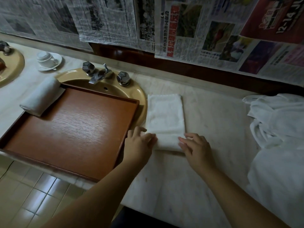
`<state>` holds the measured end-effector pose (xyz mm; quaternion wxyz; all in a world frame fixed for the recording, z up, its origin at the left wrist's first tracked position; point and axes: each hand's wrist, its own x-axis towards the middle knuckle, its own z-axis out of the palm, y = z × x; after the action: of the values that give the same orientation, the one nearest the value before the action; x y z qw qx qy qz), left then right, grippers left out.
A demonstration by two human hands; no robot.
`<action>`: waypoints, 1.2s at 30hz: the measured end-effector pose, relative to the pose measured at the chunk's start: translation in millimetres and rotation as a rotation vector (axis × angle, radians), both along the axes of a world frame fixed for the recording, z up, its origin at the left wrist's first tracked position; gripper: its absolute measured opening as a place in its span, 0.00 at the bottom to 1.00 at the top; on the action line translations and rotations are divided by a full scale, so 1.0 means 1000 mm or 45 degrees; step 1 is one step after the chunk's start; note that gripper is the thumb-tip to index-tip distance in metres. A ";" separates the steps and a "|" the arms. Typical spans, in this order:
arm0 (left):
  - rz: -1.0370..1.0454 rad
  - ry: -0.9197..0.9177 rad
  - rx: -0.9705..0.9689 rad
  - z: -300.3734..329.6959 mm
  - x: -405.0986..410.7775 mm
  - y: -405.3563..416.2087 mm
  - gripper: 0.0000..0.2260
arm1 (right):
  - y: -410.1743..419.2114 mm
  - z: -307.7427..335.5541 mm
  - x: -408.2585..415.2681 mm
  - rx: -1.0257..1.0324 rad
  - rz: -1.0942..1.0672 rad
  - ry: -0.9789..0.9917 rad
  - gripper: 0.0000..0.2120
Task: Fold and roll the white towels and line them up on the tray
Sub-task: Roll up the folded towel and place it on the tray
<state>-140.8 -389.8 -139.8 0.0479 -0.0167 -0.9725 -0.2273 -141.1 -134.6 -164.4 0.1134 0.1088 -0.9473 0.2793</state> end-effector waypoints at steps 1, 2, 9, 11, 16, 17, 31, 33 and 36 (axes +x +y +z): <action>-0.108 0.078 -0.084 -0.004 0.004 -0.003 0.14 | 0.002 0.000 0.006 0.077 0.035 0.023 0.17; -0.213 0.100 -0.145 -0.006 0.008 -0.006 0.18 | 0.004 0.000 0.011 0.134 0.055 0.031 0.22; -0.444 0.115 -0.211 -0.019 0.006 -0.022 0.25 | 0.011 -0.010 0.035 0.040 0.024 -0.131 0.24; -0.494 0.044 -0.121 -0.020 0.004 -0.024 0.24 | 0.017 -0.011 0.040 -0.025 0.016 -0.207 0.27; -0.345 -0.375 0.117 -0.012 0.000 -0.015 0.26 | 0.019 -0.004 0.035 -0.374 -0.154 -0.603 0.27; -0.302 -0.421 0.196 -0.010 -0.002 -0.011 0.25 | 0.020 0.000 0.031 -0.445 -0.190 -0.681 0.23; -0.162 0.049 0.006 -0.002 0.002 0.013 0.09 | 0.010 0.012 0.018 -0.468 -0.222 -0.294 0.08; -0.293 0.132 -0.107 -0.007 0.010 0.008 0.14 | 0.017 0.009 0.023 -0.286 -0.106 -0.184 0.12; -0.433 0.052 -0.180 -0.013 0.016 -0.006 0.26 | 0.030 0.007 0.027 -0.183 0.005 -0.237 0.25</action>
<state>-124.4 -395.3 -153.2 0.0270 -0.1889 -0.9681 -0.1627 -113.8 -104.9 -157.0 0.0320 0.0759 -0.9310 0.3555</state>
